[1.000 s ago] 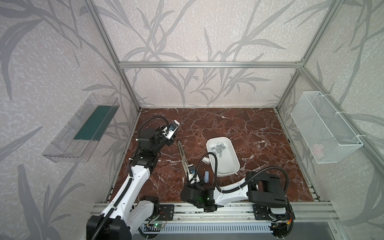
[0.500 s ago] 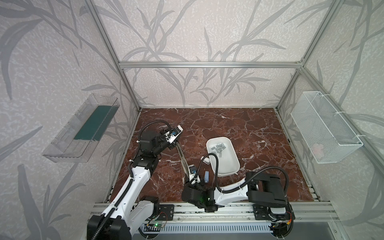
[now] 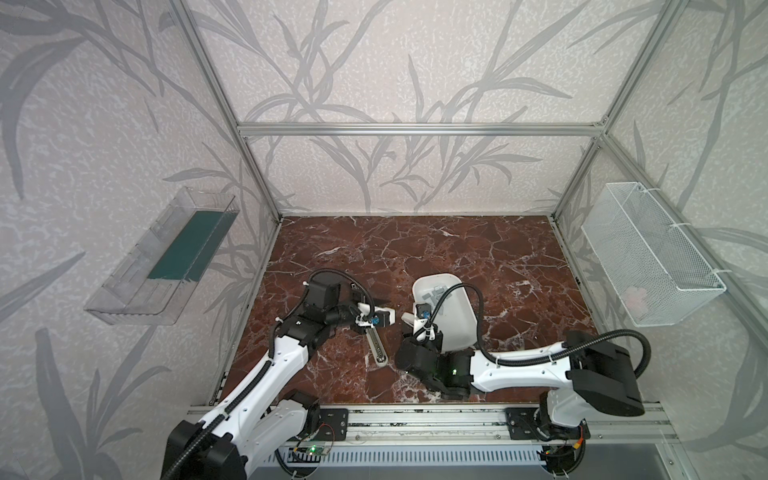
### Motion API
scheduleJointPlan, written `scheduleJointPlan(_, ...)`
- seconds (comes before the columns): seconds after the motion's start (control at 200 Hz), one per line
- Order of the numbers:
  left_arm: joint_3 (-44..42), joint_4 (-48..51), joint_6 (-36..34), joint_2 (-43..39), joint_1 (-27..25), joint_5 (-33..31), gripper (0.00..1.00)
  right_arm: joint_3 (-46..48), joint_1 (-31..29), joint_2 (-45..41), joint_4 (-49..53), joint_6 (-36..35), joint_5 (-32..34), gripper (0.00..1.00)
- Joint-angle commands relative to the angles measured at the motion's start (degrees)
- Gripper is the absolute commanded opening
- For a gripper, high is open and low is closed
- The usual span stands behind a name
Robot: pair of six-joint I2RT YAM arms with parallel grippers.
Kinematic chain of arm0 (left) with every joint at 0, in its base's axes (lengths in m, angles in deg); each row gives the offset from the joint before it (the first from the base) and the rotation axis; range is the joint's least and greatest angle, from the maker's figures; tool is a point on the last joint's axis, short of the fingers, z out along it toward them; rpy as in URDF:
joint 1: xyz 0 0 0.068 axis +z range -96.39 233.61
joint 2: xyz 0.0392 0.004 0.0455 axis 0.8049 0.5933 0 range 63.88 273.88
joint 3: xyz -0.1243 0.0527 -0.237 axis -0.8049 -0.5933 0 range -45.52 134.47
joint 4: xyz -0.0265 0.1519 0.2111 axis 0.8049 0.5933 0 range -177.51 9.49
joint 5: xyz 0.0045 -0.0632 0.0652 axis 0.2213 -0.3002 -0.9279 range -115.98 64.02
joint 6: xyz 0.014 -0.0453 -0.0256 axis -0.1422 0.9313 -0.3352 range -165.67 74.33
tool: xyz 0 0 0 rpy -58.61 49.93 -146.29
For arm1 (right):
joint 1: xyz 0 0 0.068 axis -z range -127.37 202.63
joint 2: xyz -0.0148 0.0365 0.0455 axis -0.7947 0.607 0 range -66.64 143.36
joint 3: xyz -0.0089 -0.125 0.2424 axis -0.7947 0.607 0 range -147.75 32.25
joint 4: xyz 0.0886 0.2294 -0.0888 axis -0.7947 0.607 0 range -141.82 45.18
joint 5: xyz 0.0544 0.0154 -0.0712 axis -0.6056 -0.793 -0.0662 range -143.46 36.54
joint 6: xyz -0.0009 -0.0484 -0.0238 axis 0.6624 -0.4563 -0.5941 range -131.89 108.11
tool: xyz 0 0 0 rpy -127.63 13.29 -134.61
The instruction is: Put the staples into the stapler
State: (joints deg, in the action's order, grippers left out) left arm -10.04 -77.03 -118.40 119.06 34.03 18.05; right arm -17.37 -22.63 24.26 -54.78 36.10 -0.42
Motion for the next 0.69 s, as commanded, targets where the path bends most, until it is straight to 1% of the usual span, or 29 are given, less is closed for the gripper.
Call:
scheduleJointPlan(0.0,-1.06,4.16,-8.91,-2.51,-1.52,0.74,0.21,0.14,3.08,-2.68,11.0,0.99,-0.3,0.66)
scheduleJointPlan(0.055,-1.63,3.64,-9.31,-3.56,-2.23,0.97,0.21,0.21,4.84,-3.06,12.8,0.95,-0.91,0.7)
scheduleJointPlan(0.075,-1.85,3.44,-9.56,-3.94,-2.49,0.89,0.21,0.4,5.45,-3.24,13.05,0.62,-2.82,0.71)
scheduleJointPlan(0.175,-2.48,3.18,-9.86,-4.62,-3.51,0.4,0.21,1.08,8.52,-3.83,12.92,-1.51,-7.28,0.71)
scheduleJointPlan(0.25,-2.23,4.28,-10.78,-4.09,-4.06,0.19,0.21,1.62,10.29,-3.8,10.56,-4.47,-11.52,0.71)
scheduleJointPlan(0.38,-0.99,7.04,-12.15,-2.89,-4.76,0.25,0.2,0.16,10.83,-2.17,8.68,-8.85,-16.06,0.71)
scheduleJointPlan(0.56,-1.12,7.15,-12.52,-3.66,-6.15,-0.5,0.16,-4.8,11.09,3.28,12.09,-9.93,-17.31,0.71)
scheduleJointPlan(0.69,-1.3,7.47,-12.69,-3.26,-7.26,-1.3,0.16,-6.79,12.24,5.94,14.52,-9.14,-17.6,0.63)
